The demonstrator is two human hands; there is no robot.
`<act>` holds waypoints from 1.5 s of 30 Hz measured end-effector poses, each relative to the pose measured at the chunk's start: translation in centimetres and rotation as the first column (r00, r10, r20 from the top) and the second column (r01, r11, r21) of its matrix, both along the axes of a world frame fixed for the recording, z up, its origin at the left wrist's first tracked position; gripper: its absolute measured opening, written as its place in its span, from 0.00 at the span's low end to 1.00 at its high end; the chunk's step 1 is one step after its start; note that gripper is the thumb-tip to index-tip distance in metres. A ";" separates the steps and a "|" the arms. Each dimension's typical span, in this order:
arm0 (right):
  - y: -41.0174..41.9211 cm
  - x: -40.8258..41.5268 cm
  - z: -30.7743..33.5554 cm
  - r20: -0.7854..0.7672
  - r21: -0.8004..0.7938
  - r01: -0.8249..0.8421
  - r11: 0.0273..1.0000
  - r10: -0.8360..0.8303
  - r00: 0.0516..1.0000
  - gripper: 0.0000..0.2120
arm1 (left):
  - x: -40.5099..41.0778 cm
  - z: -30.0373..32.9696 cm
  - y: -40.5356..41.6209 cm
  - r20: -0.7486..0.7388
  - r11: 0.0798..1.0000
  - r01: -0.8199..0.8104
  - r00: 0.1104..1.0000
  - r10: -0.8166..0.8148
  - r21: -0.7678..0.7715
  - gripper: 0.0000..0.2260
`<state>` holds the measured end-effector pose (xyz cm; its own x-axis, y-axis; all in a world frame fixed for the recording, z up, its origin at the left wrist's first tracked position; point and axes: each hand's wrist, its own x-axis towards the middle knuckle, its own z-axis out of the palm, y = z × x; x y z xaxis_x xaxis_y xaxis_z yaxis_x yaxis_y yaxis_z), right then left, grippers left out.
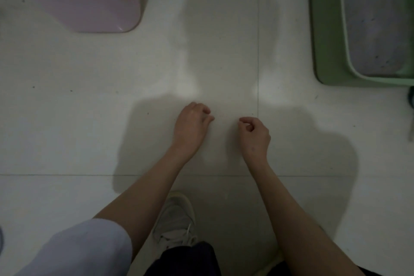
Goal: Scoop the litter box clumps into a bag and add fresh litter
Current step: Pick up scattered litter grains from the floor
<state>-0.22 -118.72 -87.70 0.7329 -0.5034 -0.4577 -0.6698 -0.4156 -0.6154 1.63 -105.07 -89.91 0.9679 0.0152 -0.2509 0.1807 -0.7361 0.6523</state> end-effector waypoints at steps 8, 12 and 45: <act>-3.1 -1.7 -0.6 -0.019 0.016 0.109 0.994 -0.108 0.994 0.08 | 2.5 -0.6 -1.9 0.004 0.998 0.031 0.999 -0.032 0.063 0.08; -5.0 -2.4 -0.6 -0.020 0.004 0.177 0.984 -0.177 0.984 0.08 | 2.1 -0.7 -1.9 0.016 0.985 0.092 0.995 -0.095 0.146 0.08; -13.0 7.2 -2.4 -0.012 -0.601 -0.453 0.659 0.559 0.829 0.02 | 2.0 4.8 -3.0 -0.671 0.425 -0.655 0.728 0.137 -0.624 0.06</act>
